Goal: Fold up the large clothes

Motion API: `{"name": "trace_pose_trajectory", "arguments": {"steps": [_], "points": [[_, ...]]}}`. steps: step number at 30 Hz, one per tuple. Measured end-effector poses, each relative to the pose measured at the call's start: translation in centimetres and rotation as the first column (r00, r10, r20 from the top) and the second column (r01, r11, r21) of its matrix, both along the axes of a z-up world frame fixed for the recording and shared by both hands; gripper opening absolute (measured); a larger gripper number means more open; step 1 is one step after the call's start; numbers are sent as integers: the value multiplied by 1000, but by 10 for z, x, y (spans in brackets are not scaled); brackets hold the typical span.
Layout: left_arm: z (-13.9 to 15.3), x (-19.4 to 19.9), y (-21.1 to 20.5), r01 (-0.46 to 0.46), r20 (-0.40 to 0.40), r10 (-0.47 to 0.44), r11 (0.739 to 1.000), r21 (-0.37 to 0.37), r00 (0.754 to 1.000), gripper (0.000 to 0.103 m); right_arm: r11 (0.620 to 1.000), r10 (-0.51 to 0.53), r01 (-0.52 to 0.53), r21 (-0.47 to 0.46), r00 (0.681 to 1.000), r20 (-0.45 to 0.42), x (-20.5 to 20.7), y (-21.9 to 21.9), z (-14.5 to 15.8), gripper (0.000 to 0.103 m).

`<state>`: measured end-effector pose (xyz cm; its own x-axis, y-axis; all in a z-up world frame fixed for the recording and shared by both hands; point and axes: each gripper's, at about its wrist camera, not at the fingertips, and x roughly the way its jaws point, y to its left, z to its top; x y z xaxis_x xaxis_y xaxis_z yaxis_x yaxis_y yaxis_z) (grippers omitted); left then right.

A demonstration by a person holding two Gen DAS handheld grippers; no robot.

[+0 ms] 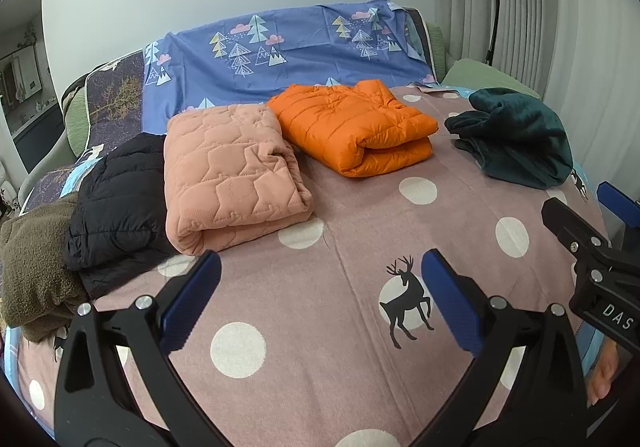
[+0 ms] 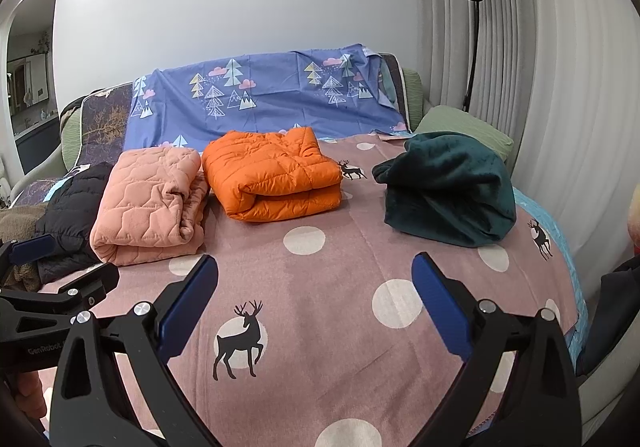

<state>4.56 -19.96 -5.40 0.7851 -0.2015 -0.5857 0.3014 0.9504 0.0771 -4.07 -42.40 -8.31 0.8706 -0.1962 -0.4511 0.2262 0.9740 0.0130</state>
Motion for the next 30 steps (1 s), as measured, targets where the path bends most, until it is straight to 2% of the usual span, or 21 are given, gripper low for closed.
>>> {"name": "trace_pose_trajectory", "arguments": {"steps": [30], "points": [[-1,0,-3,11,-3,-11,1000,11,1000,101,1000,4,-4,2,1000,-7,-1,-6,0,98]]}}
